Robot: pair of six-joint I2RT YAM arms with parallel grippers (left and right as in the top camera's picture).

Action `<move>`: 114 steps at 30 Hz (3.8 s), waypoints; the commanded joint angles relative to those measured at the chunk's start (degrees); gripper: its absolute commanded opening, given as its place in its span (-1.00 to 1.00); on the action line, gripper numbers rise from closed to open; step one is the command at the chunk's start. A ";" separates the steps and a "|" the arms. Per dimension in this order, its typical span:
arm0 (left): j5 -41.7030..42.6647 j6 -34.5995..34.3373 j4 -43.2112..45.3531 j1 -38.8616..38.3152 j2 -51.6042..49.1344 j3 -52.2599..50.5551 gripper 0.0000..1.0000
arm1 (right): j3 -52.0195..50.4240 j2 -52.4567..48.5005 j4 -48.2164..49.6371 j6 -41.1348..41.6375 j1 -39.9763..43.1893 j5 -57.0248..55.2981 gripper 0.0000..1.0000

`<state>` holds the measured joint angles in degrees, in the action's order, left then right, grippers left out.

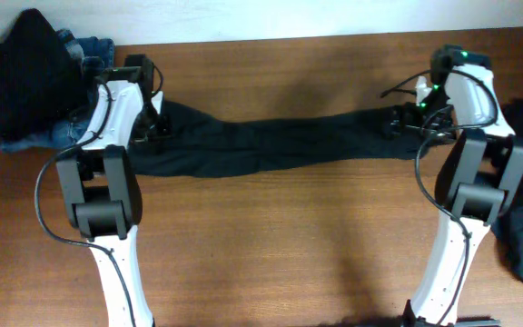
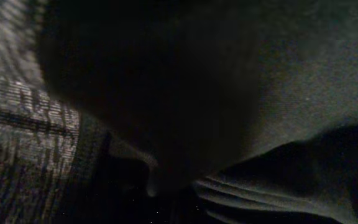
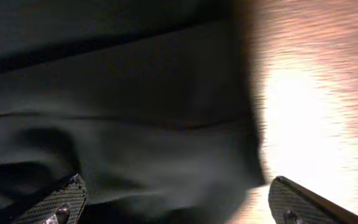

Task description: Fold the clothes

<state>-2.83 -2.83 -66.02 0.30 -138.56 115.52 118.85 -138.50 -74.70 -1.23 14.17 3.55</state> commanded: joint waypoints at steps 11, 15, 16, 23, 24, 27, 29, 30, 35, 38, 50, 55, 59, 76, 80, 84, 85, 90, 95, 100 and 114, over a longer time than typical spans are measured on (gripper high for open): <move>-6.21 -0.55 -0.22 2.97 -4.00 -1.11 -0.99 | 3.06 -0.70 -1.73 -0.52 -0.13 12.35 0.98; -6.21 -0.55 -0.22 2.97 -4.00 -1.11 -0.99 | 5.57 -0.63 -5.03 -0.35 -1.49 14.08 0.98; -6.19 -0.55 -0.22 2.97 -4.00 -1.11 -0.99 | 5.70 -0.63 -5.55 0.55 -1.92 14.10 0.98; -6.21 -0.55 -0.33 2.97 -4.00 -1.11 -0.99 | 4.98 -0.63 -7.67 6.34 -3.37 13.99 0.98; -6.21 -0.55 -0.42 2.97 -4.00 -1.11 -0.99 | 4.63 -0.63 -7.43 7.67 -3.34 14.03 0.97; -6.21 -0.55 -0.57 2.97 -4.00 -1.11 -0.99 | 4.02 -0.63 -7.17 9.29 -2.99 14.01 0.98; -6.19 -0.55 -0.61 2.97 -4.00 -1.11 -0.99 | 3.63 -0.63 -7.19 10.12 -2.86 13.99 0.98; -6.21 -0.55 -0.61 2.97 -4.00 -1.11 -0.99 | 3.41 -0.63 -7.19 10.47 -2.86 13.92 0.98; -6.21 -0.55 -0.57 2.97 -4.00 -1.11 -0.99 | 1.31 -0.66 -7.21 10.80 -2.86 13.79 0.98; -6.21 -0.52 -0.57 2.97 -4.00 -1.11 -0.99 | -1.11 -0.66 -7.17 10.80 -2.86 13.29 0.98; -6.21 -0.55 -0.44 2.97 -4.00 -1.11 -0.99 | -4.37 -0.63 -6.51 12.72 -2.80 8.26 0.98; -6.21 -0.55 -0.44 2.97 -4.00 -1.11 -0.99 | -4.37 -0.63 -8.28 12.79 -2.03 0.57 0.98; -6.21 -0.52 -0.44 2.97 -4.00 -1.11 -0.99 | -4.37 -0.63 -7.06 13.55 1.18 0.24 0.98; -6.19 -0.48 -0.44 2.97 -4.00 -1.11 -0.98 | -4.44 -0.63 -10.38 8.85 1.81 14.34 0.98; -6.19 -0.48 -0.46 2.97 -4.00 -1.11 -0.98 | -4.48 -0.63 -8.83 9.75 1.81 14.29 0.98; -6.19 -0.48 -0.39 2.97 -4.00 -1.11 -0.98 | -4.48 -0.63 -7.17 11.19 1.79 15.02 0.96; -6.19 -0.48 -0.37 2.97 -4.00 -1.11 -0.98 | -4.48 -0.63 -6.75 11.21 1.73 15.74 0.89; -6.21 -0.48 -0.22 2.97 -4.00 -1.11 -0.98 | -4.48 -0.63 -5.55 11.28 1.20 19.23 0.43; -6.21 -0.48 -0.20 2.97 -4.00 -1.11 -0.99 | -4.70 -0.66 -5.05 11.89 0.26 19.17 0.15; -6.21 -0.33 -0.20 2.97 -4.00 -1.11 -0.98 | -4.81 -0.66 -3.91 12.72 0.04 16.26 -0.06; -6.23 -0.11 0.00 2.97 -4.00 -1.11 -0.98 | -4.52 -0.63 -1.31 11.98 6.12 11.19 -0.92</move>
<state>-6.52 -2.81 -66.11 2.13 -138.65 115.52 114.56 -138.61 -76.23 11.46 19.22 16.32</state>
